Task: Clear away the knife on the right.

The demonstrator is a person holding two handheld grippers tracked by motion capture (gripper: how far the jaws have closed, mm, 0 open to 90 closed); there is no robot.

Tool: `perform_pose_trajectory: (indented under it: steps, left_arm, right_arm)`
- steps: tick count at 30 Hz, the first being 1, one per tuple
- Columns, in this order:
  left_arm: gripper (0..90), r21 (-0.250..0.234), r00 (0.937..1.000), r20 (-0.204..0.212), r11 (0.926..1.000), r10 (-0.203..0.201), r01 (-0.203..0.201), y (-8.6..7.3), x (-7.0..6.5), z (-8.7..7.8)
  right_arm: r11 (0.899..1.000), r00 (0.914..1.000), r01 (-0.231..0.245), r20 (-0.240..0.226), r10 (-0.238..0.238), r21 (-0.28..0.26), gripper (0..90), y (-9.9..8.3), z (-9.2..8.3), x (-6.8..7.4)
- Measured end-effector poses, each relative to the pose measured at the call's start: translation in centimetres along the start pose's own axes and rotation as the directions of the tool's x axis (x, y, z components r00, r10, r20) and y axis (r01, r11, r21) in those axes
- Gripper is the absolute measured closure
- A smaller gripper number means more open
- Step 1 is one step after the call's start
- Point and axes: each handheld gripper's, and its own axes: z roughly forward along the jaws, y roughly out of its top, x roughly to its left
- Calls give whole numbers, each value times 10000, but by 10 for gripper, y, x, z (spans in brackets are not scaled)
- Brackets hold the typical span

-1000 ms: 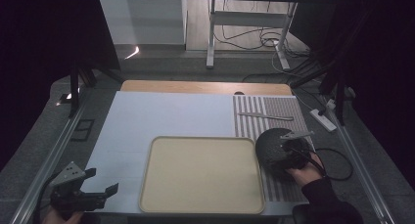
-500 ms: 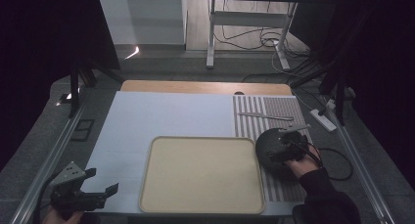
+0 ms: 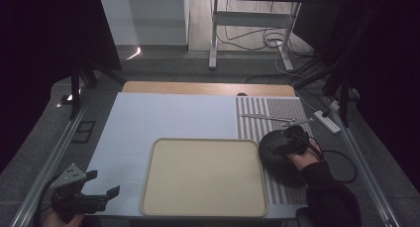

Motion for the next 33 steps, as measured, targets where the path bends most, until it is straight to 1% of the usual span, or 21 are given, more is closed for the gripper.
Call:
perform_pose_trajectory:
  steps: [4,5,6,7,10,12,15,17,19,20,23,24,25,26,29,33]
  left_arm:
    - [39,2,10000,3,10000,-5,5,0,0,0]
    - [39,4,10000,6,10000,-8,8,0,0,0]
    - [39,6,10000,7,10000,-9,9,0,0,0]
    - [39,7,10000,8,10000,-10,10,0,0,0]
    - [39,13,10000,12,10000,-9,9,0,0,0]
    - [39,18,10000,11,10000,-10,10,0,0,0]
    - [39,29,10000,-1,10000,1,-1,0,0,0]
    - [39,31,10000,2,10000,0,0,0,0,1]
    - [39,24,10000,9,10000,-12,12,0,0,0]
    - [39,21,10000,10,10000,-17,17,0,0,0]
    - [39,28,10000,9,10000,-15,15,0,0,1]
    - [38,31,10000,9,10000,-11,11,0,0,1]
    - [39,31,10000,9,10000,-11,11,0,0,1]
    - [38,26,10000,13,10000,-18,18,0,0,1]
    - [38,26,10000,14,10000,-23,23,0,0,1]
    - [38,12,10000,19,10000,-31,31,0,0,1]
  right_arm:
    - [10000,10000,-50,49,49,84,0,3,3,-3]
    - [9999,9998,6,193,-9,171,0,5,5,-5]
    - [9999,9998,6,193,-9,171,0,5,5,-5]
    - [9996,9994,38,344,-47,269,0,8,6,-7]
    - [9997,9990,11,436,-23,262,0,10,8,-10]
    - [9995,9984,-145,548,129,286,0,14,11,-14]
    - [9993,9978,-196,641,175,327,0,16,13,-17]
    - [9991,9963,-308,808,283,292,0,19,16,-21]
    - [9990,9961,-377,810,355,257,0,20,17,-22]
    - [9985,9956,-503,804,485,207,0,23,19,-25]
    - [9982,9950,-562,844,543,199,0,25,21,-28]
    - [9981,9949,-576,843,555,226,0,28,22,-30]
    - [9981,9949,-576,843,555,226,0,28,22,-30]
    - [9973,9941,-685,862,661,252,0,31,24,-33]
    - [9963,9931,-813,871,787,264,0,35,28,-37]
    - [9955,9919,-875,956,838,353,0,40,34,-42]
